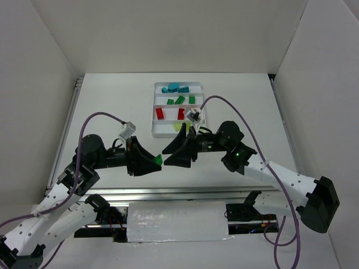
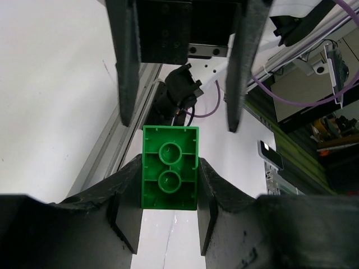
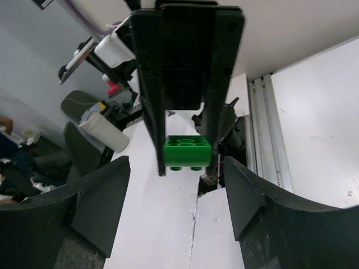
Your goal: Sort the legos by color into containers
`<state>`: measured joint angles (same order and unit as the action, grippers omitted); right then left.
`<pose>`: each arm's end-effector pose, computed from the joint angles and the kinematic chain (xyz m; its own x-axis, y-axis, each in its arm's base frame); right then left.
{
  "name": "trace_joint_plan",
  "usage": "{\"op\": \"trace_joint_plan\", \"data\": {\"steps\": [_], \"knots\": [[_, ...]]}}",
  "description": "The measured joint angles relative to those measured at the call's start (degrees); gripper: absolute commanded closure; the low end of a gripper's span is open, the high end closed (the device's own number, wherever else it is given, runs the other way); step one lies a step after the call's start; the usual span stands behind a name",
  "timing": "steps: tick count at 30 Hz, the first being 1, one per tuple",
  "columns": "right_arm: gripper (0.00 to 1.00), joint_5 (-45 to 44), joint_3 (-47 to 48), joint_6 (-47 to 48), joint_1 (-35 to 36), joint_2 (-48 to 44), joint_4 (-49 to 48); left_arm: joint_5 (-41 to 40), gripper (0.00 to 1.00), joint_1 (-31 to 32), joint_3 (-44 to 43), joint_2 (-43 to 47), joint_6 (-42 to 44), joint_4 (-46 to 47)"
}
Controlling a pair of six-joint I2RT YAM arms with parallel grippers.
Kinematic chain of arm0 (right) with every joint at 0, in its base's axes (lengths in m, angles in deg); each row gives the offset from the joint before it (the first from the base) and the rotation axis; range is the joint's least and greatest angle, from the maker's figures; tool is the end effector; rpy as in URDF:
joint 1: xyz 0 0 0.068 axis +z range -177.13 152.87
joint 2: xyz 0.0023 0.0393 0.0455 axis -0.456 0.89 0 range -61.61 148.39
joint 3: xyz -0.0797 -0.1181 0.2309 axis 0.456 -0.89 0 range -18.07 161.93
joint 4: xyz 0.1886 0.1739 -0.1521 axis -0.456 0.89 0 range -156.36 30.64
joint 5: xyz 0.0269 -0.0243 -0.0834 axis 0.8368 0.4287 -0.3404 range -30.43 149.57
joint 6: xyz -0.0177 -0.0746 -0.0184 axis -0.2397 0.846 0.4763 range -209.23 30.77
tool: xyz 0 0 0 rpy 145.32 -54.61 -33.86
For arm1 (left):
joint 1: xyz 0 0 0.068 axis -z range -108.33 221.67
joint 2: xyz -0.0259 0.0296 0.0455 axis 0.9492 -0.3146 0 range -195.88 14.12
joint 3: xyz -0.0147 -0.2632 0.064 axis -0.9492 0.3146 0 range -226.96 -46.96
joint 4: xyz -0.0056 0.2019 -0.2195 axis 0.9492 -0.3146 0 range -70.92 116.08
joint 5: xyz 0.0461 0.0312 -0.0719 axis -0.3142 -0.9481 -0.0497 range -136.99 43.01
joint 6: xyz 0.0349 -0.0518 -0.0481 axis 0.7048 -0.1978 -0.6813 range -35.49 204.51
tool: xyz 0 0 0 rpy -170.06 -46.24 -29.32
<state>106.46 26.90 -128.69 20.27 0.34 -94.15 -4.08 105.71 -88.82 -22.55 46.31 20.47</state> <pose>0.1693 0.2570 0.3421 -0.5302 0.0651 -0.8454 -0.8438 -0.1382 0.5186 0.1485 -0.1560 0.3548 -0.6071 -0.1364 -0.7828 0.7619 0.1799 -0.6222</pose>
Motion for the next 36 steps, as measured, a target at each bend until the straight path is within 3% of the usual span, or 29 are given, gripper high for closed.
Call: {"op": "trace_joint_plan", "data": {"steps": [12,15,16,17,18,20,29,32,33,36], "knots": [[0.40,-1.6,0.0,-2.4,1.5,3.5,-2.5,1.3,1.00,0.0,0.0,0.4,0.0,1.4],[0.63,-0.9,0.1,-2.9,2.4,4.0,-3.4,1.4,1.00,0.0,0.0,0.4,-0.1,1.3],[0.86,-0.7,0.1,-2.8,2.5,4.1,-3.8,1.1,1.00,0.0,0.0,0.4,-0.8,0.9],[0.93,-0.7,0.2,-2.3,2.5,4.1,-4.3,1.0,1.00,-0.2,0.1,0.4,-1.2,0.8],[0.99,-0.5,0.2,-2.4,2.5,4.3,-4.8,1.1,1.00,-0.2,0.1,0.4,-1.4,0.8],[1.00,-0.2,0.2,-2.7,2.6,4.7,-5.6,0.9,0.97,-0.2,0.1,0.6,-1.4,0.6],[1.00,0.1,-0.4,-3.3,2.6,5.1,-7.4,0.3,0.59,-0.2,0.0,0.5,-0.8,-0.4],[1.00,-0.2,-0.4,-3.2,2.6,5.1,-7.4,-0.1,0.42,-0.2,-0.3,0.5,-0.5,-0.9],[1.00,-0.5,-0.4,-3.3,2.6,5.1,-7.5,-0.5,0.28,-0.2,-0.5,0.5,0.0,-1.3],[1.00,-1.2,-0.4,-3.1,3.0,4.9,-8.2,-2.4,0.02,-0.2,-0.7,0.2,1.1,-2.8]]}}
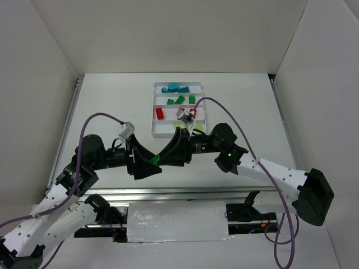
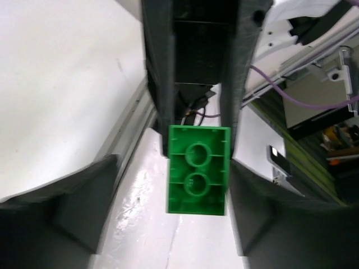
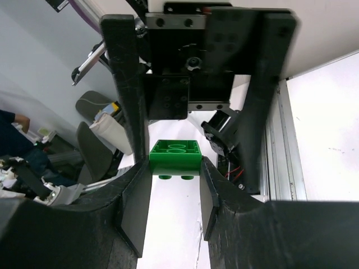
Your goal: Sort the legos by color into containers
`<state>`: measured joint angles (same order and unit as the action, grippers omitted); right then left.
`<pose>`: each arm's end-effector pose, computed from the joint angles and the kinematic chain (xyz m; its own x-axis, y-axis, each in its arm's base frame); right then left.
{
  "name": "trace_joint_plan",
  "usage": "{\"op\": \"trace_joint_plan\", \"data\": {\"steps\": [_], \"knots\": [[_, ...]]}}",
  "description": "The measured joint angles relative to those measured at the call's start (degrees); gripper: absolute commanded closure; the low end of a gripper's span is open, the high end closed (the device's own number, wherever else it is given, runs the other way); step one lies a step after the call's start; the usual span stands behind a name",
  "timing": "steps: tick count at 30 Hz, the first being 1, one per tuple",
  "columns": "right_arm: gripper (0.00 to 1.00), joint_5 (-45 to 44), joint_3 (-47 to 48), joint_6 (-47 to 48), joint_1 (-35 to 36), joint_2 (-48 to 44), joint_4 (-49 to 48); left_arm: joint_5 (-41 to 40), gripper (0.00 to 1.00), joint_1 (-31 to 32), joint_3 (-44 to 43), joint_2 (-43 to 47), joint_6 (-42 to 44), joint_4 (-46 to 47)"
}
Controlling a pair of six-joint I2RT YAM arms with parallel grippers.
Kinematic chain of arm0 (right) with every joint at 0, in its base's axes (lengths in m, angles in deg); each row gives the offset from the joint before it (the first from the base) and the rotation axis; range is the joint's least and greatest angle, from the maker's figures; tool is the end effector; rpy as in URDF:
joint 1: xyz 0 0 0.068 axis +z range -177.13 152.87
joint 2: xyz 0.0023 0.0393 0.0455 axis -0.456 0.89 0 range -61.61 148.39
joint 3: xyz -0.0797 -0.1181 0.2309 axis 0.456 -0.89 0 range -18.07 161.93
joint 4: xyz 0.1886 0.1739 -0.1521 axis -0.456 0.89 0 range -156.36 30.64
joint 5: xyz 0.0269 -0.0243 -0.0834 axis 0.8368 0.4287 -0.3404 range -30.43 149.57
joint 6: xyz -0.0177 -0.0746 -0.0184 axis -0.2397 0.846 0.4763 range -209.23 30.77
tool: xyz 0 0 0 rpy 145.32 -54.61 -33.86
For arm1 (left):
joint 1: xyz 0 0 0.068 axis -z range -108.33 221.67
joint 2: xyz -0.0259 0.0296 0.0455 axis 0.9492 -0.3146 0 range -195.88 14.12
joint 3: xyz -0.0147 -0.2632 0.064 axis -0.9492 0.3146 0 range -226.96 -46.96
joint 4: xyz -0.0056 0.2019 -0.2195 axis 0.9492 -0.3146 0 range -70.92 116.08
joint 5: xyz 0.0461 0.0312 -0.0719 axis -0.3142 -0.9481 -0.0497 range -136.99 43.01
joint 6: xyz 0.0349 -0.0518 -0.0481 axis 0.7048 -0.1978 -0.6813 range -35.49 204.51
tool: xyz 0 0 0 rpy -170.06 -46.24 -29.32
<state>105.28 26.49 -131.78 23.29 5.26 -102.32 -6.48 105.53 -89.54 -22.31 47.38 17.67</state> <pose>0.1667 0.2776 0.3312 -0.5529 0.0723 -0.8301 -0.8246 -0.1903 0.5327 0.1499 -0.1536 0.3545 -0.6070 -0.1453 -0.7813 0.7478 0.2282 -0.6235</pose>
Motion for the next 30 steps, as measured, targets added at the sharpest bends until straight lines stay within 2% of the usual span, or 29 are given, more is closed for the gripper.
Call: {"op": "trace_joint_plan", "data": {"steps": [8,15,21,25,30], "knots": [[1.00,-3.0,0.0,1.4,0.1,-0.2,1.9,-4.9,0.01,0.0,-0.4,-0.5,1.0,-3.7],[1.00,-17.2,0.1,4.5,-0.7,-0.5,12.4,-13.1,0.00,0.0,-3.9,-0.7,2.6,-10.3],[1.00,-29.5,1.9,6.0,-4.2,1.1,19.8,-23.5,0.00,0.0,-7.5,-1.4,4.2,-17.9],[1.00,-37.1,7.2,6.2,-9.2,7.0,24.8,-34.5,0.00,0.0,-10.9,-2.6,4.3,-24.5],[1.00,-43.2,21.8,5.8,-17.9,23.7,30.8,-49.5,0.01,0.0,-12.2,-3.6,4.1,-30.7]]}}
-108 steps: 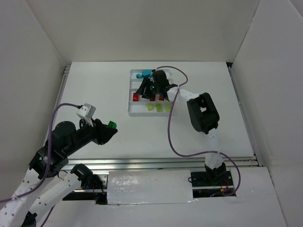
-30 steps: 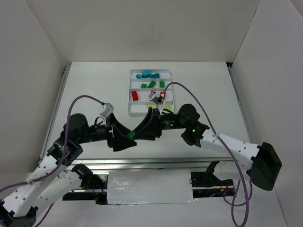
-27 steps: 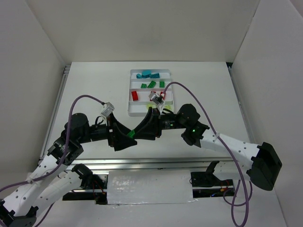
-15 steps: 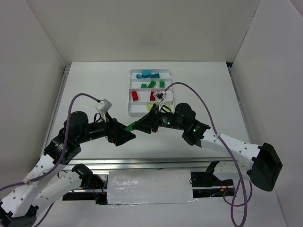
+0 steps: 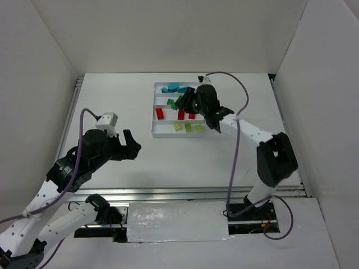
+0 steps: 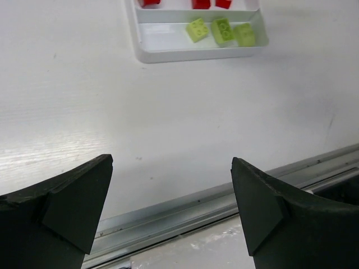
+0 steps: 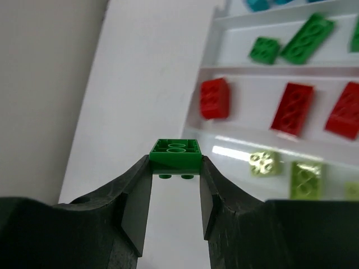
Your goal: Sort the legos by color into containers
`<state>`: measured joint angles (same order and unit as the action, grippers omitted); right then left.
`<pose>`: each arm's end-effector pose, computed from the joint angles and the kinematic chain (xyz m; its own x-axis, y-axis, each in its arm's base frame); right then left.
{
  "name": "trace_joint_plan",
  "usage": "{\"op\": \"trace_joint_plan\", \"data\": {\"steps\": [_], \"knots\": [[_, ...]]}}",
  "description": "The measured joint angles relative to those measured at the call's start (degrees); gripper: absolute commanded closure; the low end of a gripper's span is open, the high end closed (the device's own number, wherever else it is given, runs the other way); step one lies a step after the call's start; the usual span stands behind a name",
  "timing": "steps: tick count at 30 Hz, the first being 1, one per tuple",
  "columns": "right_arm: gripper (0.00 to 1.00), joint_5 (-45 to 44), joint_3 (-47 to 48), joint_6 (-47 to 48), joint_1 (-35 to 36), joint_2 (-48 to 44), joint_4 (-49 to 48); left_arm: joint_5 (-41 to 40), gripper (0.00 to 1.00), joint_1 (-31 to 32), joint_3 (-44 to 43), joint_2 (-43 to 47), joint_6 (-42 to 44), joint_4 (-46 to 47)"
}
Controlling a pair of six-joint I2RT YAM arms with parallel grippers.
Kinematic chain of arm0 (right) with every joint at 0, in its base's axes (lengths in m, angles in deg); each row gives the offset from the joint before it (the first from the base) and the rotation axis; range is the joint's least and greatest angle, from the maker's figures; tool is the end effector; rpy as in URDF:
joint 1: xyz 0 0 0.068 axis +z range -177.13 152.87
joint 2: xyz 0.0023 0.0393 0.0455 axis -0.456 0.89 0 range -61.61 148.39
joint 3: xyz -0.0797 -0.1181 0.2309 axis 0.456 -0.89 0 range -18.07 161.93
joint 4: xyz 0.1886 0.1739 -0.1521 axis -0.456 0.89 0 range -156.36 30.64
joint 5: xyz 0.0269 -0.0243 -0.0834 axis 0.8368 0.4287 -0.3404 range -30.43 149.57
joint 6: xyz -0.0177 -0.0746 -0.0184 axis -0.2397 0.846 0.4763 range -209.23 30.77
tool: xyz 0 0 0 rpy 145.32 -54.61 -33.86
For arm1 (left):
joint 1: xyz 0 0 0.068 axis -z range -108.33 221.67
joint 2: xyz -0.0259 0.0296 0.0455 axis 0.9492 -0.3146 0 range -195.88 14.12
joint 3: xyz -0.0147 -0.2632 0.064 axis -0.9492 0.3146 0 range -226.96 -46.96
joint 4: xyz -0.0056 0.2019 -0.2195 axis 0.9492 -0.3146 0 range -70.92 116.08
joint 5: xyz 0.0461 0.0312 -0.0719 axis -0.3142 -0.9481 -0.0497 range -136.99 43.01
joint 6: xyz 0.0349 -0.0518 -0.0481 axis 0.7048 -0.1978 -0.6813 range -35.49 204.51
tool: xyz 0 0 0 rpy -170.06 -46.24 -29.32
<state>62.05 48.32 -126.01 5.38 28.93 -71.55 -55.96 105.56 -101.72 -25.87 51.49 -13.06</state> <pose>0.3695 0.2390 0.2685 -0.5617 0.3514 -0.7490 -0.2937 0.7617 0.5776 0.1772 -0.1064 0.3545 -0.5230 -0.2970 -0.7989 0.1765 0.8793 -0.4424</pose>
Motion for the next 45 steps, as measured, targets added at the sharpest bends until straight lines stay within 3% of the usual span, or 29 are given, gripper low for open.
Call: {"op": "trace_joint_plan", "data": {"steps": [7,12,17,21,22,27,30,32,34,45], "knots": [[1.00,1.1,18.1,-4.4,-9.0,22.9,4.2,-4.4,0.00,0.0,1.3,1.7,0.3,-2.0],[1.00,2.9,26.3,-7.2,-12.0,31.8,6.2,-3.8,0.01,0.0,1.9,3.7,1.6,-1.7],[0.94,6.6,32.8,-9.0,-13.3,36.9,6.6,-1.7,0.00,0.0,1.9,3.8,3.0,-0.7],[0.84,7.9,34.2,-9.5,-13.6,38.2,7.3,-0.4,0.00,0.0,1.9,2.6,3.4,-0.2],[0.75,8.0,34.2,-9.6,-13.7,38.3,7.3,-0.2,0.00,0.0,1.9,2.5,3.6,-0.2],[0.58,9.0,34.2,-9.9,-13.9,38.3,8.2,0.5,0.00,0.0,1.9,2.3,4.4,-0.2],[0.40,9.4,34.2,-9.9,-14.2,38.3,8.2,0.8,0.01,0.0,1.9,2.3,4.4,-0.2],[0.37,9.3,34.0,-10.0,-14.6,38.3,8.2,0.8,0.00,0.0,1.9,2.3,4.4,-0.2],[0.27,9.3,33.6,-9.8,-15.1,38.3,8.3,0.9,0.00,0.0,1.9,2.3,4.4,-0.2],[0.18,8.9,33.6,-7.4,-17.0,37.9,10.6,1.4,0.01,-0.4,1.9,2.2,4.4,0.2]]}}
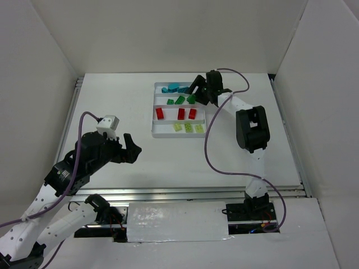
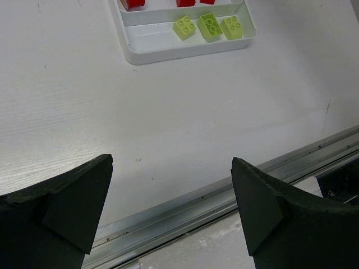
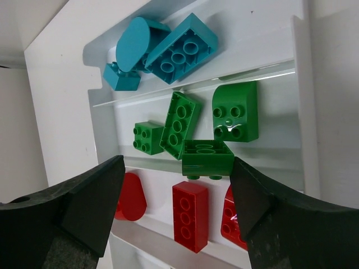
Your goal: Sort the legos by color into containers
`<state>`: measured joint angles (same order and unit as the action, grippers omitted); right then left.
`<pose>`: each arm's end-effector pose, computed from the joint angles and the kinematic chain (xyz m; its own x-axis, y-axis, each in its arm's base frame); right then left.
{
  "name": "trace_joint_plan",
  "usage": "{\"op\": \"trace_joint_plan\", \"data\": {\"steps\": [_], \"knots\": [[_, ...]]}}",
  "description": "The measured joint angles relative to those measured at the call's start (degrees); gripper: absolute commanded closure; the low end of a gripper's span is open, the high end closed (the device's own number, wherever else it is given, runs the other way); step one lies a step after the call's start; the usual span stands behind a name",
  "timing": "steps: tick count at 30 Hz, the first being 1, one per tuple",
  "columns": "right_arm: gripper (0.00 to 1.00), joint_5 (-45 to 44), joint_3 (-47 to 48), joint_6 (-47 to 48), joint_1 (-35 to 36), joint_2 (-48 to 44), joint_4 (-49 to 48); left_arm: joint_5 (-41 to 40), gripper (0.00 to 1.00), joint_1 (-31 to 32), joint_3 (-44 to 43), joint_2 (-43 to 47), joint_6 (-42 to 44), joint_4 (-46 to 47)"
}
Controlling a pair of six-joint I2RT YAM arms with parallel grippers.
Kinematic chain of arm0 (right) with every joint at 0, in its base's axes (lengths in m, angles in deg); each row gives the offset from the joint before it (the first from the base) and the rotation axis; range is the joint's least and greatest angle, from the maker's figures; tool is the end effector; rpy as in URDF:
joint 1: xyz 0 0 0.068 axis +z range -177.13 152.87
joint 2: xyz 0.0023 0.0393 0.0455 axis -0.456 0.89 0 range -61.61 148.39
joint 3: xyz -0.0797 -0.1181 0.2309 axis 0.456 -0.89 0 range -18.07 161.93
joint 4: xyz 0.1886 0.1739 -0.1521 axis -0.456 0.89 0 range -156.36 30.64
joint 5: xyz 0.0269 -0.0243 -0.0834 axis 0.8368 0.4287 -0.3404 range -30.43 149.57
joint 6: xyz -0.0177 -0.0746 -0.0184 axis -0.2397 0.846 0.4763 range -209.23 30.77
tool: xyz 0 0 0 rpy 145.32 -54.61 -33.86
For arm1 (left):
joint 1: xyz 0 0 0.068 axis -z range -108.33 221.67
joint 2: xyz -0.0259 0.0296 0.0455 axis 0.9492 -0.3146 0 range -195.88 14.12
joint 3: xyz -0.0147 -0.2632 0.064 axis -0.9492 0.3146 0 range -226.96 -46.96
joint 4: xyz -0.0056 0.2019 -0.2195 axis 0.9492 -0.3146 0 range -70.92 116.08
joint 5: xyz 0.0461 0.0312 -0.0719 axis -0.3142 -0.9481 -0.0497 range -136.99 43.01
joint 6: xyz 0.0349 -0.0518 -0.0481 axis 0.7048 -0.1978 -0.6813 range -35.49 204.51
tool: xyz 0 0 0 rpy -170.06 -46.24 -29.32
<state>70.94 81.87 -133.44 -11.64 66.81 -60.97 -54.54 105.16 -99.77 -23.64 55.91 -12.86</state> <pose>0.5532 0.1672 0.1582 -0.6776 0.5216 -0.5185 0.0737 0.7496 0.6578 0.1717 -0.1030 0.3488 -0.5103 -0.2313 -0.8283 0.2308 0.8910 -0.3910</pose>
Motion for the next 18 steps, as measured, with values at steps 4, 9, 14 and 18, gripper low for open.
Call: {"op": "trace_joint_plan", "data": {"steps": [4,9,14,18], "knots": [[0.15,0.0,0.5,1.4,0.0,-0.2,1.2,0.0,0.00,-0.3,0.0,0.0,0.0,0.0],[0.12,-0.3,-0.5,3.7,0.3,-1.0,2.1,0.0,0.00,-0.4,0.0,0.0,0.0,0.0],[0.11,-1.6,-0.3,6.8,1.6,-1.1,3.5,0.0,0.01,-0.7,0.0,0.0,0.0,0.0],[0.11,-2.3,-0.3,8.2,2.8,-1.3,4.7,0.0,0.00,-0.9,0.0,0.1,0.0,0.0]]}}
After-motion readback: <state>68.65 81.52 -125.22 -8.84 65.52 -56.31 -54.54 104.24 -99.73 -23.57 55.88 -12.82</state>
